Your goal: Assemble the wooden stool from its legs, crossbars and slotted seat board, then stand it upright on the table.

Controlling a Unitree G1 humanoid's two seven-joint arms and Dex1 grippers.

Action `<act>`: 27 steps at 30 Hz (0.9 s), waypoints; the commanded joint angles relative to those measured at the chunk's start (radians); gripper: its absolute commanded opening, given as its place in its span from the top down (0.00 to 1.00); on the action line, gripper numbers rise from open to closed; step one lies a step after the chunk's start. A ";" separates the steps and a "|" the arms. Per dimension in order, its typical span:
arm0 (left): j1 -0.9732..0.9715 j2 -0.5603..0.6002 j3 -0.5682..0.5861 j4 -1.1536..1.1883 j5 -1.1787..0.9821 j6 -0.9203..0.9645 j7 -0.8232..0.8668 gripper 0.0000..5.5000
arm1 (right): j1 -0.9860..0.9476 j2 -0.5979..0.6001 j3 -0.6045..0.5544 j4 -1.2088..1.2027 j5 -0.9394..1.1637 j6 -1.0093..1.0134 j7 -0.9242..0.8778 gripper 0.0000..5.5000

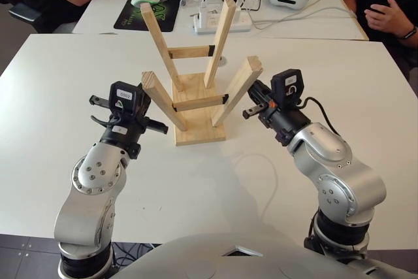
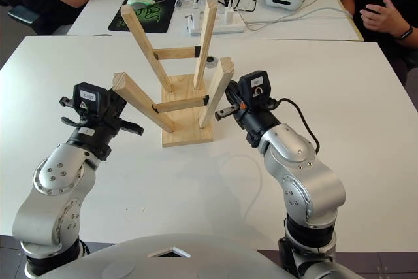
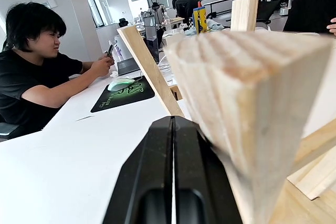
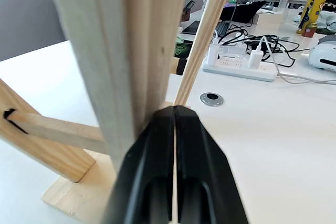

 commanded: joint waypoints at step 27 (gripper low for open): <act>-0.004 0.010 0.027 0.082 0.031 -0.027 0.017 1.00 | -0.057 -0.122 -0.119 0.191 -0.111 -0.107 0.003 0.99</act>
